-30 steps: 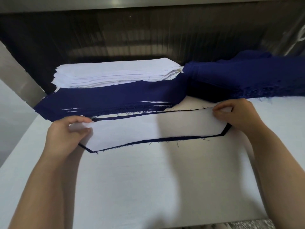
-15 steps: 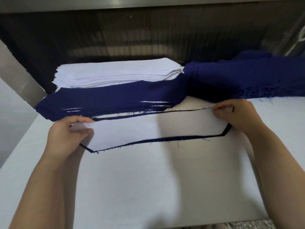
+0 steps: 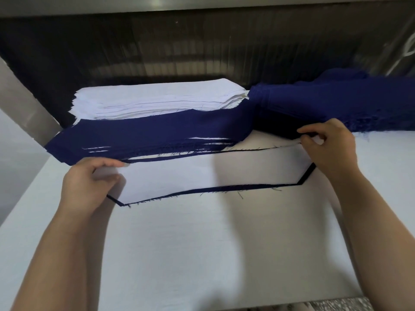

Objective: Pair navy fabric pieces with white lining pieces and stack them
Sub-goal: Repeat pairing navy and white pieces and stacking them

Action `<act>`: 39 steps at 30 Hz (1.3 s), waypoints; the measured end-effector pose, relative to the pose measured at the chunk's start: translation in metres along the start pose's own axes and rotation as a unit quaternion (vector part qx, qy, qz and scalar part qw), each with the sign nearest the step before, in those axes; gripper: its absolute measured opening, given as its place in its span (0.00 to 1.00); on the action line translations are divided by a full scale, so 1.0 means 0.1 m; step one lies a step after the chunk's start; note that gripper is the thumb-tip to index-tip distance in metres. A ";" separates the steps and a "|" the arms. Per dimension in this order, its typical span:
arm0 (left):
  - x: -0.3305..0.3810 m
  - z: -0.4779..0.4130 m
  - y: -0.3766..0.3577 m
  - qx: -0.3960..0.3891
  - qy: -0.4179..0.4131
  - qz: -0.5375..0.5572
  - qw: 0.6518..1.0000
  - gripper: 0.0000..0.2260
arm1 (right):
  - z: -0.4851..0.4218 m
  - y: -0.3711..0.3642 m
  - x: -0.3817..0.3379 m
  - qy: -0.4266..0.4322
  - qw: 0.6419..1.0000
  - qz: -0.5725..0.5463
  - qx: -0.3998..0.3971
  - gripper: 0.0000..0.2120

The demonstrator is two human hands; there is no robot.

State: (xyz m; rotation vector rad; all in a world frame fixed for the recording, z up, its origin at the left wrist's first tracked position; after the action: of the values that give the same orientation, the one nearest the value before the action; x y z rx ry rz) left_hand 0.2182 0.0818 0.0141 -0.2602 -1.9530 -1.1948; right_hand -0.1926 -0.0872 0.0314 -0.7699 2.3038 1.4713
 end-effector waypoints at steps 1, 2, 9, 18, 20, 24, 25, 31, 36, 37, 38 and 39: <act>0.02 0.01 0.00 0.003 -0.005 0.000 1.000 0.18 | 0.00 0.01 -0.02 0.004 1.000 0.001 0.008 0.10; 0.04 0.01 0.01 0.007 -0.012 -0.002 1.000 0.19 | 0.00 0.02 -0.03 0.007 1.000 0.000 0.011 0.10; -0.04 -0.04 -0.01 0.045 0.011 -0.098 0.994 0.12 | 0.04 -0.10 -0.14 0.022 0.999 -0.019 -0.014 0.10; 0.16 -0.01 -0.18 0.035 -0.040 -0.072 0.996 0.12 | -0.02 -0.17 -0.78 0.182 0.982 0.046 0.027 0.15; 0.21 0.01 -0.23 0.029 -0.055 -0.055 0.997 0.14 | -0.16 -0.24 -0.78 0.139 0.985 0.105 -0.001 0.18; 0.27 0.02 -0.30 0.024 -0.084 -0.031 0.996 0.14 | -0.40 -0.32 -0.71 0.057 0.973 0.215 -0.055 0.20; 0.27 0.02 -0.30 0.023 -0.084 -0.025 0.996 0.13 | -0.44 -0.33 -0.71 0.054 0.969 0.233 -0.059 0.19; 0.26 0.01 -0.32 0.016 -0.091 -0.004 0.996 0.13 | -0.56 -0.28 -0.68 0.038 0.970 0.233 -0.060 0.12; 0.29 0.01 -0.34 0.006 -0.096 0.003 0.995 0.14 | -0.61 -0.19 -0.59 -0.035 0.989 0.137 -0.037 0.12; 0.29 0.01 -0.34 0.003 -0.093 0.006 0.996 0.13 | -0.62 -0.18 -0.56 -0.055 0.991 0.113 -0.035 0.13; 0.28 0.01 -0.35 -0.001 -0.090 0.012 0.996 0.13 | -0.63 -0.17 -0.54 -0.065 0.992 0.102 -0.033 0.14; 0.27 0.01 -0.34 -0.003 -0.087 0.019 0.996 0.12 | -0.64 -0.17 -0.52 -0.065 0.993 0.096 -0.029 0.13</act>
State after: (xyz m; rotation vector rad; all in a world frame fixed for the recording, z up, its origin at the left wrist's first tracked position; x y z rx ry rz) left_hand 0.1814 0.0578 0.0114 -0.4136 -2.0845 -1.1874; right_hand -0.1382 -0.1363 0.0739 -0.4610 2.2987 1.6234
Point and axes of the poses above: each hand's wrist, its own z-axis away from the middle knuckle, its own y-axis out of the back of the hand, x = y × z, the point moved 6 cm from there along -z, towards the middle knuckle, and after that the axes turned 3 degrees about z, right-handed, at the moved point
